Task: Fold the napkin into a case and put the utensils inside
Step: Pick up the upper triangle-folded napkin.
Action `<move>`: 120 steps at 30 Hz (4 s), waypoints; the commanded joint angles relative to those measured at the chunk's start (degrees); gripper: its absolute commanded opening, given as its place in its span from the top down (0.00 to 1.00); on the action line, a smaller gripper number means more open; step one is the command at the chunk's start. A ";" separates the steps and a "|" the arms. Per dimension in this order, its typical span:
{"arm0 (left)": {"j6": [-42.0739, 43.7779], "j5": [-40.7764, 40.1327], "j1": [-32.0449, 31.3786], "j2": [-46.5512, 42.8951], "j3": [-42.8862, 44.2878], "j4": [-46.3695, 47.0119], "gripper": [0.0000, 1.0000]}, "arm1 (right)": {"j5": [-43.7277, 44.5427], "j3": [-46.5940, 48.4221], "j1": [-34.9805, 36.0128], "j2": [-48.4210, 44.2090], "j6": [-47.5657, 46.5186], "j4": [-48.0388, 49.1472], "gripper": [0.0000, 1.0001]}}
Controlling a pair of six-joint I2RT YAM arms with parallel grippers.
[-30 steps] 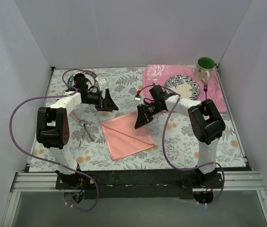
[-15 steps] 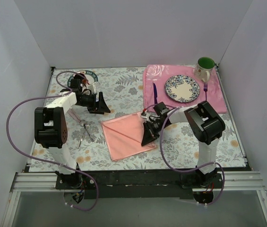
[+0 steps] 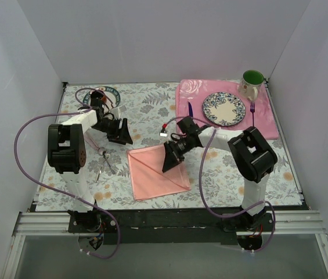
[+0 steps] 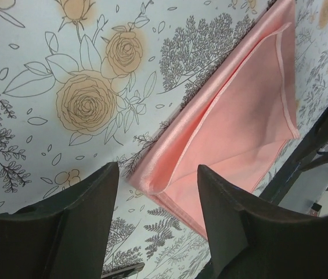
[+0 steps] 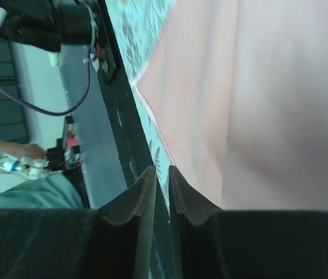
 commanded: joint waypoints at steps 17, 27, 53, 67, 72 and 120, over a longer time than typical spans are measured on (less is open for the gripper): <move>4.25 -1.69 -0.28 -2.79 -3.21 0.28 0.45 | 14.08 21.04 -8.99 1.38 -18.33 -15.49 0.68; 5.83 -2.84 -2.56 -0.06 -2.51 -0.77 0.46 | 17.41 21.21 -9.34 4.02 -20.00 -14.52 0.58; 8.73 -3.18 -3.01 3.81 -0.22 -2.89 0.68 | 20.49 39.14 -11.54 16.32 -33.28 -25.51 0.07; 8.73 -3.36 -3.01 3.72 0.04 -2.89 0.66 | 16.28 37.83 -11.54 15.36 -33.81 -25.60 0.26; 8.55 -3.27 -3.01 3.63 -0.22 -2.62 0.65 | 15.92 37.12 -11.45 13.69 -33.19 -24.90 0.28; 7.94 -0.37 -2.39 5.57 0.13 -4.03 0.55 | 12.14 45.12 -9.08 24.49 -37.23 -34.83 0.51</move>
